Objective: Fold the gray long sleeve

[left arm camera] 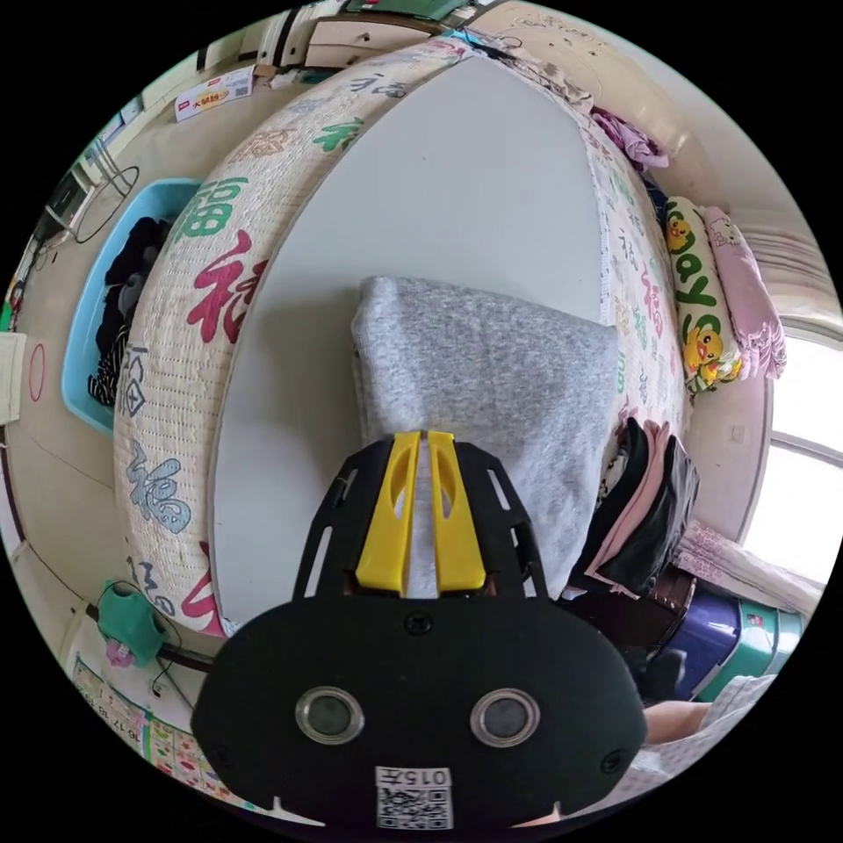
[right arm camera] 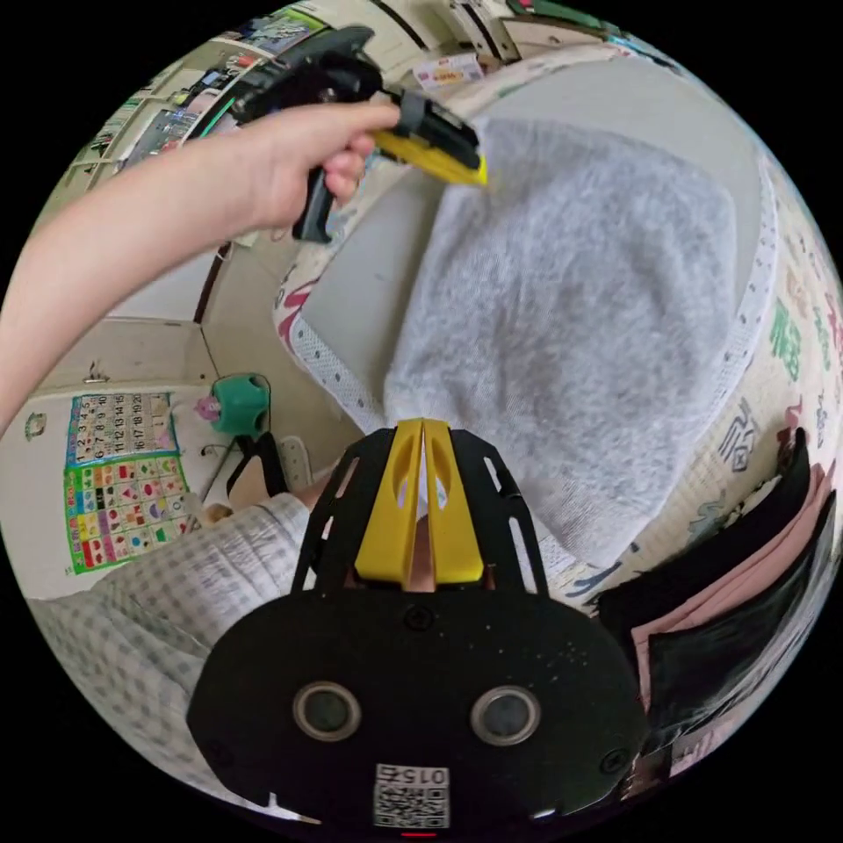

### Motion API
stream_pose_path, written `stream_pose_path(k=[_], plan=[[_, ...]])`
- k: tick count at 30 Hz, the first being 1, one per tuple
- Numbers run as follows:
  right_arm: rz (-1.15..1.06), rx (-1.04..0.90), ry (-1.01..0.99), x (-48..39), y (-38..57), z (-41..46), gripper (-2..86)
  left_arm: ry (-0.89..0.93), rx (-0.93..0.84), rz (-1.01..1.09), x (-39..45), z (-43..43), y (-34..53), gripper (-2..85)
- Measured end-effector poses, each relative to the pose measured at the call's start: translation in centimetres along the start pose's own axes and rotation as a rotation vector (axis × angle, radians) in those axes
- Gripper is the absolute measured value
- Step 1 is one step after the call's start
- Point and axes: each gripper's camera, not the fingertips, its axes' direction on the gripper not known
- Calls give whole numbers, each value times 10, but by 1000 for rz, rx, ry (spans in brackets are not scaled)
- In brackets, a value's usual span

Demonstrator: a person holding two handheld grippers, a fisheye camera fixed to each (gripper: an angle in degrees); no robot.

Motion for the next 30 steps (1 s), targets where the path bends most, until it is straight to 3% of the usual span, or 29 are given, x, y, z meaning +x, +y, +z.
stream_pose_path(k=[3, 5, 11, 15, 20, 27, 30], plan=[[46, 29, 97, 8, -24, -12, -5, 9, -51, 62, -11, 12, -4, -1], [80, -82, 76, 11, -40, 3, -5, 19, -70, 121, -21, 10, -8, -2], [-19, -143, 258, -34, -52, -24, -5, 135, -109, 140, -58, -2, -13, -1], [16, -21, 2, -23, -56, -96, 0, 213, 5, 123, -95, -39, -1, 18], [315, 324, -166, 64, -63, -219, 61, 325, 112, 99, -158, -80, -5, 115], [443, 444, -248, 118, -113, -302, 131, 363, 110, 248, -165, -104, -37, 186], [475, 397, -309, 123, -134, -322, 176, 357, 74, 329, -159, -111, -46, 184]])
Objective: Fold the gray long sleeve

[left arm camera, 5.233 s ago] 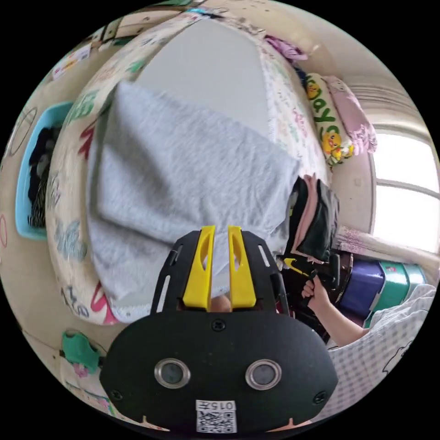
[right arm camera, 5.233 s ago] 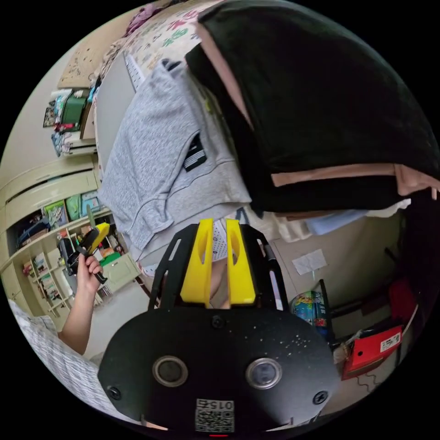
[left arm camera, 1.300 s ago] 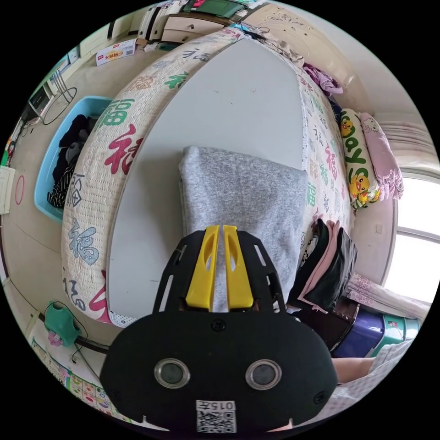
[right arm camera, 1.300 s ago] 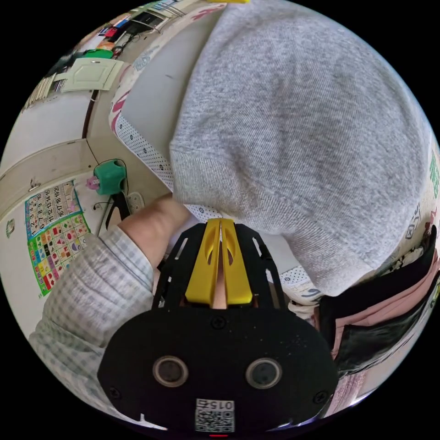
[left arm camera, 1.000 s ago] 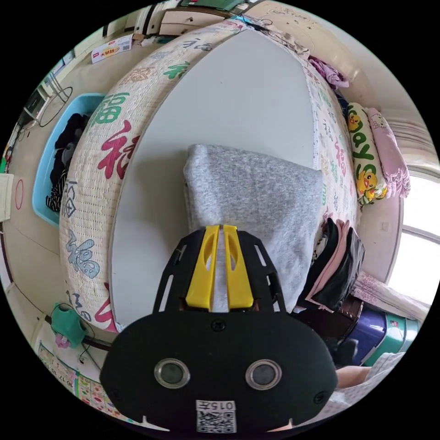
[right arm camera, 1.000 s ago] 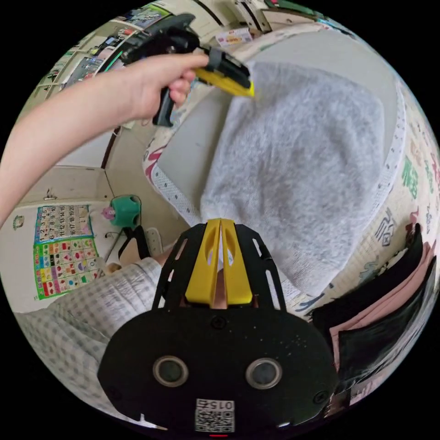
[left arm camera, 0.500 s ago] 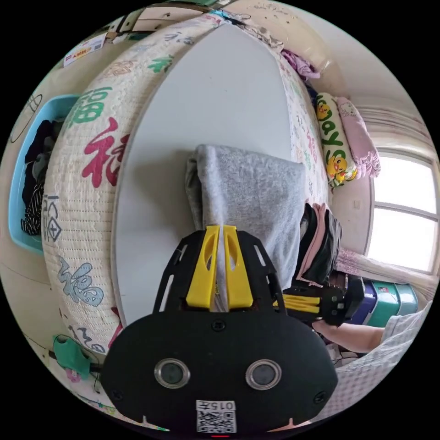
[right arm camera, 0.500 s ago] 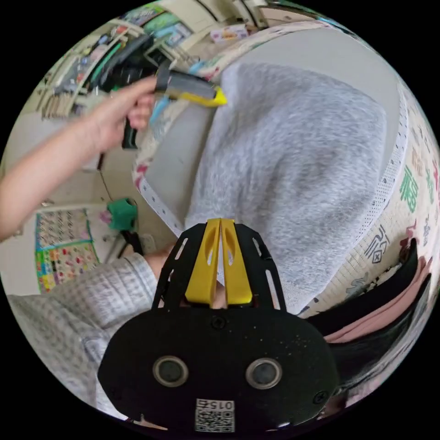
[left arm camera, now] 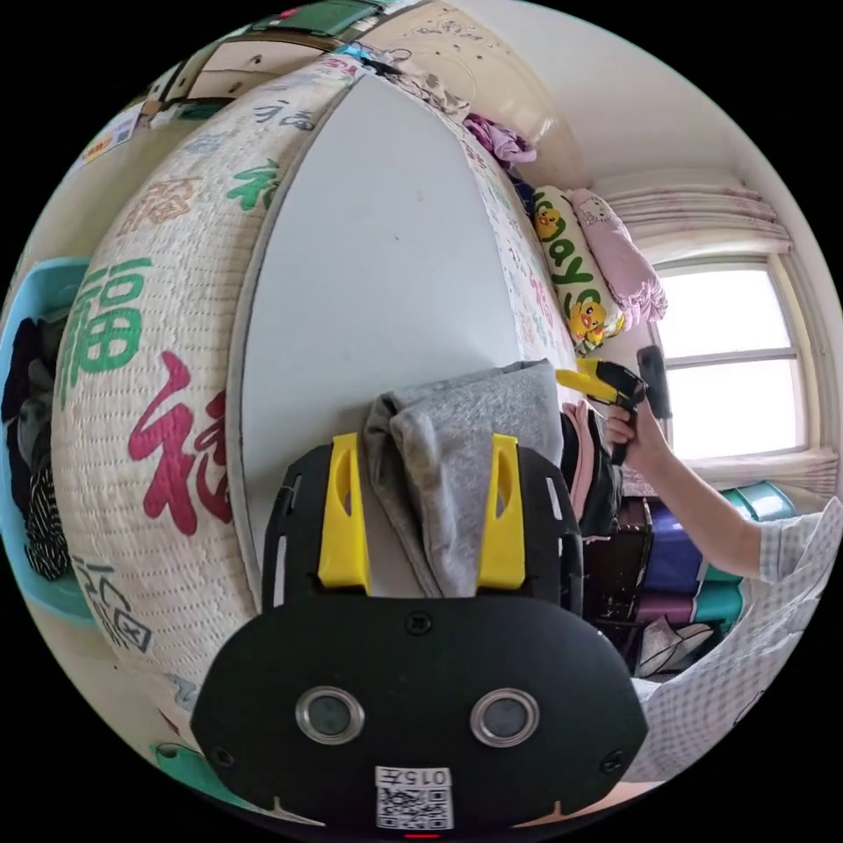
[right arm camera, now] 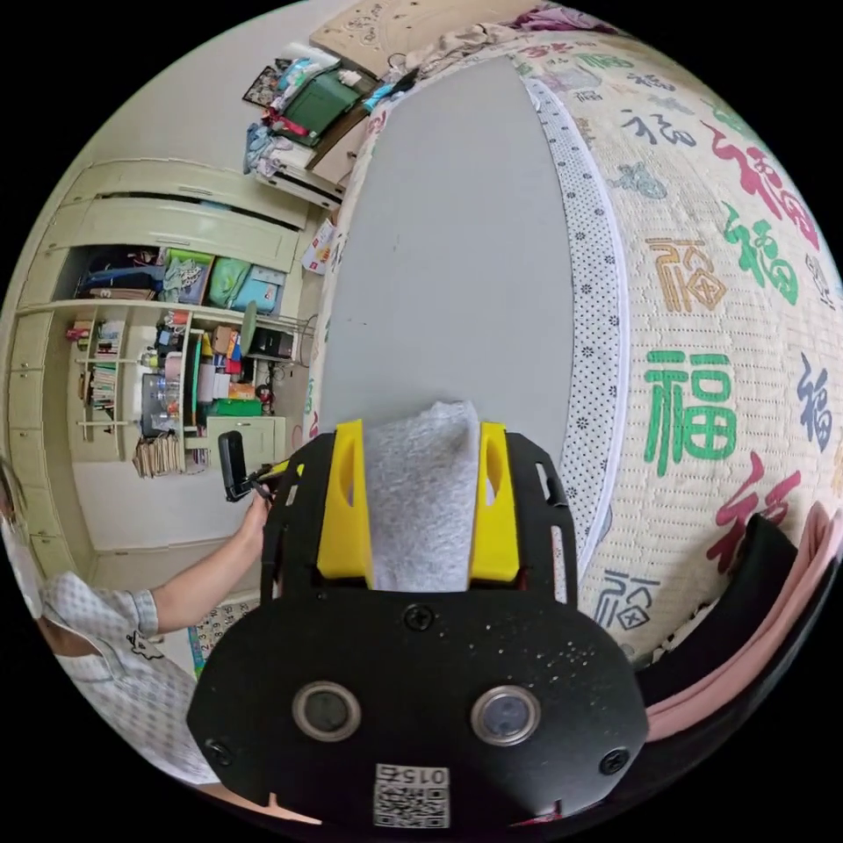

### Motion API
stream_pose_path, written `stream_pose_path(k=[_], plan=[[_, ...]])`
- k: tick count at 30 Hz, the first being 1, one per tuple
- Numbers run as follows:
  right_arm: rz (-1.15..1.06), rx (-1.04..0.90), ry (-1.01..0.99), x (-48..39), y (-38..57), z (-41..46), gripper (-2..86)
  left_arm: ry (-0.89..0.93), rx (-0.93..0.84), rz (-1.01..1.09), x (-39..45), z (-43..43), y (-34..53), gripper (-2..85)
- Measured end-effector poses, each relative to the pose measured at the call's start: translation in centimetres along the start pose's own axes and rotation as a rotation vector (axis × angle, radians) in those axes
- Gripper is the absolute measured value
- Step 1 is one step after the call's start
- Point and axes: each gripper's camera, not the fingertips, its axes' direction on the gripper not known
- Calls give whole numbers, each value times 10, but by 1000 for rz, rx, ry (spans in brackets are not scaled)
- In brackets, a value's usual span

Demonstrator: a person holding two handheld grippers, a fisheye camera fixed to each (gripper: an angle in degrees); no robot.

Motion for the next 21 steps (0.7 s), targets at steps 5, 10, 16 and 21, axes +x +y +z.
stream_pose_path(k=[5, 10, 16, 21], plan=[[-29, -214, 45, -40, -12, 6, 205, 24, -1, -12, 3, -36, -4, 148], [-3, -210, 24, -83, 1, -19, 159, 133, -62, -104, 7, -73, -3, 96], [-111, -85, -46, -167, 60, -113, 108, 46, 48, 97, 117, -185, 28, 63], [-202, 154, -235, -236, 161, -226, 105, 123, 124, 249, 231, -292, 75, 59]])
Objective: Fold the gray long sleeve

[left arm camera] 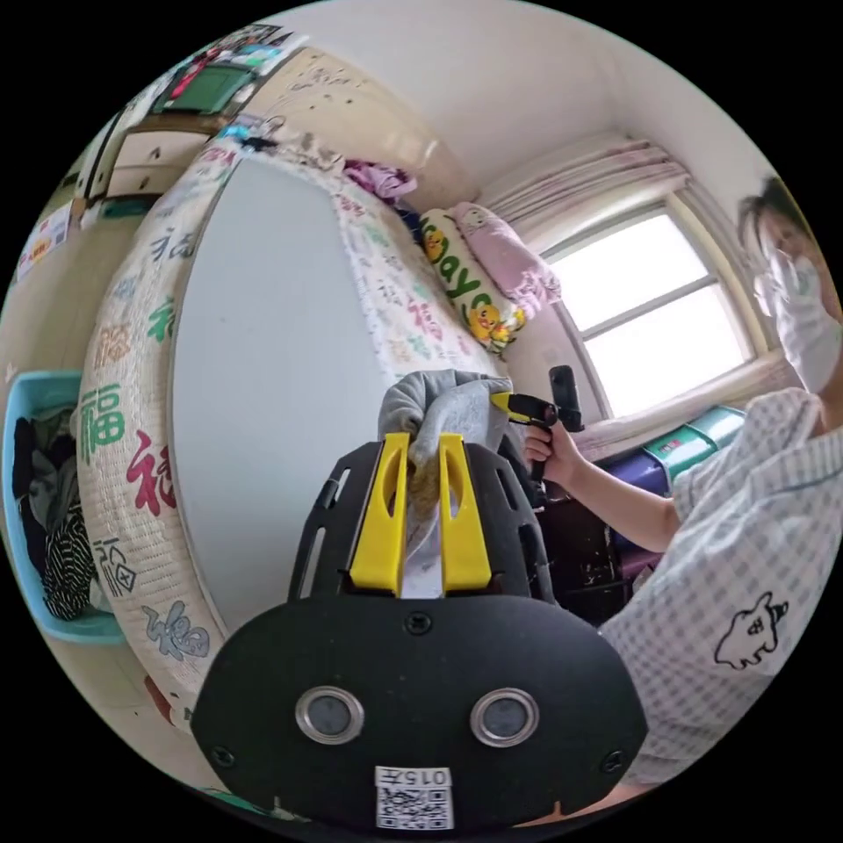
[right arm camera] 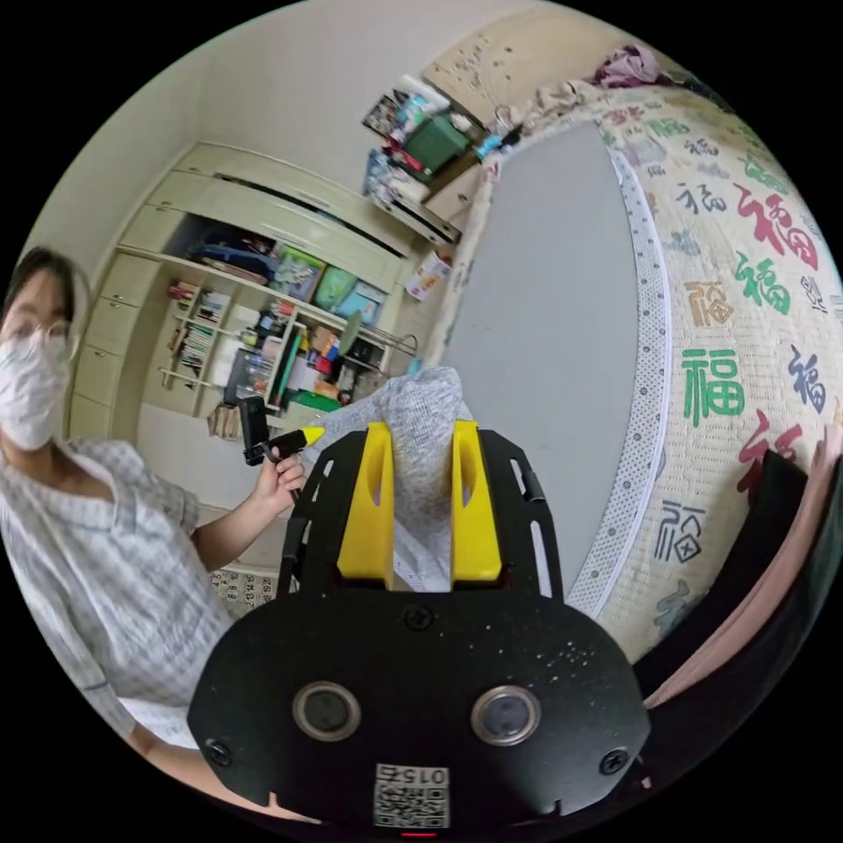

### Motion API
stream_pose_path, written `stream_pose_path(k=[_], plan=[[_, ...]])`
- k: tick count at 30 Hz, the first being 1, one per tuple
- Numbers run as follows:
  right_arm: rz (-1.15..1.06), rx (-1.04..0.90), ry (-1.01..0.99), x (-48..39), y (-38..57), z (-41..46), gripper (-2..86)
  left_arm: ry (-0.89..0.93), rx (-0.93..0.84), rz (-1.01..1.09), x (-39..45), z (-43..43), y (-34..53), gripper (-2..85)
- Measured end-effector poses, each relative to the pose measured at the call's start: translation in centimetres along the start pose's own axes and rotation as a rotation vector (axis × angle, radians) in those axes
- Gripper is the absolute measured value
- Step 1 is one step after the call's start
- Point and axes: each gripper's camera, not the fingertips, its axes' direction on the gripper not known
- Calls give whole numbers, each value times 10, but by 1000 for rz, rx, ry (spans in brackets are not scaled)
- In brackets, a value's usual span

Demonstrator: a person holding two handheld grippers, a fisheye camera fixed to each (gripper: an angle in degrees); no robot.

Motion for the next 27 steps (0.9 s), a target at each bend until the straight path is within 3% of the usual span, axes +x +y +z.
stream_pose_path(k=[5, 13, 20, 27], plan=[[-52, 204, -12, -122, 87, -109, 103, 38, -28, 252, 153, -71, -24, 58], [-24, 492, 105, -251, 189, -251, 103, 252, -134, 526, 349, -88, -88, 58], [14, 646, 295, -323, 268, -386, 103, 512, -239, 616, 527, -26, -123, 57], [43, 703, 323, -310, 323, -505, 102, 616, -316, 570, 688, 69, -135, 57]])
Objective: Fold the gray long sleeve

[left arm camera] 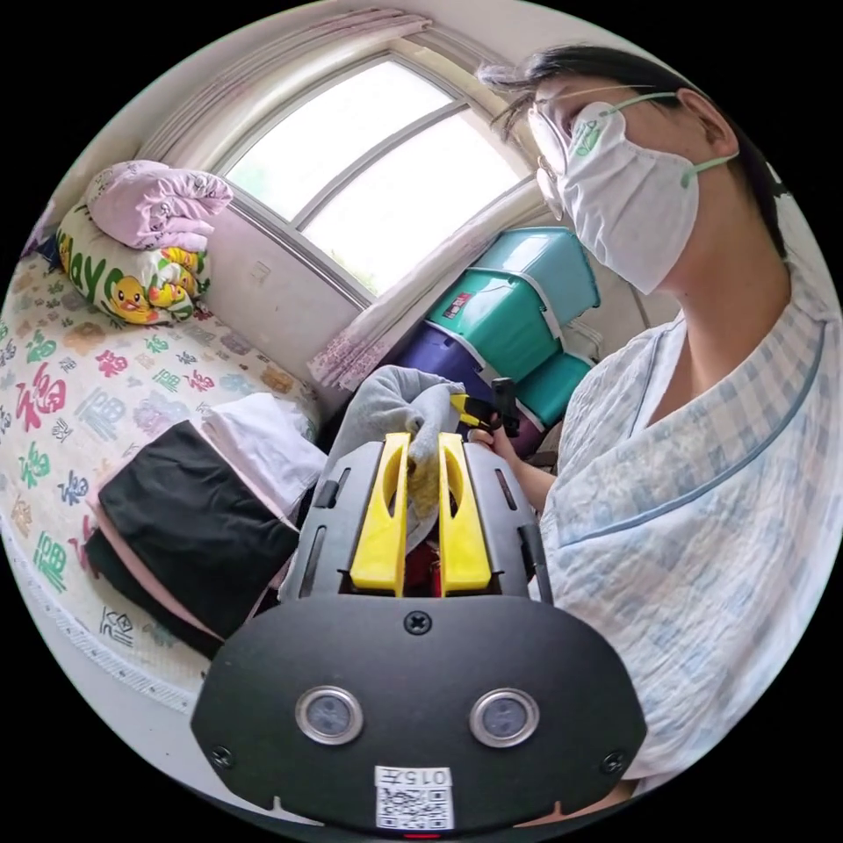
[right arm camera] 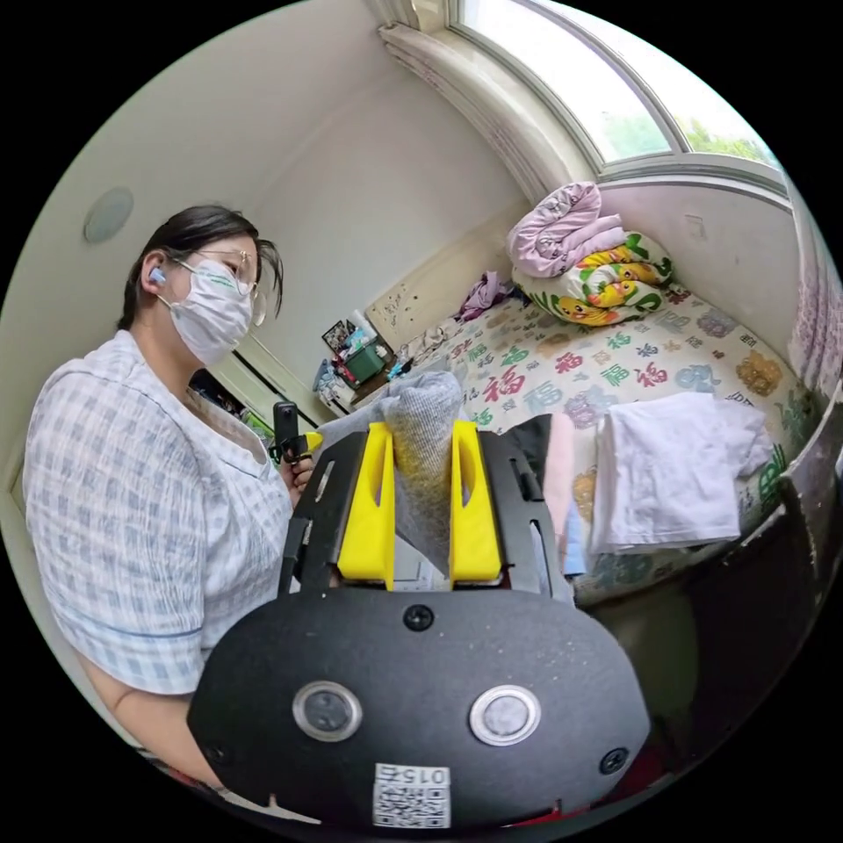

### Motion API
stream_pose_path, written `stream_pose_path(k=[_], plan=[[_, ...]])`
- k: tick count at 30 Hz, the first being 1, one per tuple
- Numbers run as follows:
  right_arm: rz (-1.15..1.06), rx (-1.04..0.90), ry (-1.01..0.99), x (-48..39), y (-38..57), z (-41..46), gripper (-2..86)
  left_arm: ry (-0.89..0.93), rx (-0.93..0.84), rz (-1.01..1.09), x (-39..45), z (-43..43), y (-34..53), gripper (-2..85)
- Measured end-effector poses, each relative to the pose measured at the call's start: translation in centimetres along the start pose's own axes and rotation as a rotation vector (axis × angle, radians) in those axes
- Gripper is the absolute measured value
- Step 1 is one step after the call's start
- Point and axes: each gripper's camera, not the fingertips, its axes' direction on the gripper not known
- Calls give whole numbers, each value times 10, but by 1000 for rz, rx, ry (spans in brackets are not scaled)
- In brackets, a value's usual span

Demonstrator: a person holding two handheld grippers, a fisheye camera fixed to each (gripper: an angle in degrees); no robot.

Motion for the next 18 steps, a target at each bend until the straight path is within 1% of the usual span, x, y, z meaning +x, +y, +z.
stream_pose_path(k=[2, 5, 6, 9, 11, 12, 14, 15, 17, 18], plan=[[-5, -32, 45, 20, -22, -26, 102, -6, -4, -24, 15, 48, -39, 57], [-25, -87, 118, 40, -62, -41, 101, -5, 2, -63, 21, 96, -90, 58], [-27, -108, 140, 45, -71, -40, 101, -9, 2, -67, 21, 104, -101, 58], [-26, -250, 293, 75, -127, -13, 105, -98, -10, -129, 2, 146, -153, 58], [-16, -376, 456, 122, -168, 34, 108, -222, -33, -198, -37, 187, -194, 59], [-13, -401, 494, 138, -176, 50, 109, -256, -39, -230, -51, 200, -203, 59], [78, -507, 644, 225, -196, 122, 99, -419, -115, -393, -116, 258, -231, 60], [110, -548, 681, 248, -197, 141, 91, -452, -150, -440, -133, 273, -237, 60], [203, -825, 859, 325, -179, 213, 19, -593, -320, -530, -176, 325, -255, 61], [232, -901, 891, 338, -171, 227, 16, -598, -329, -551, -180, 332, -259, 61]])
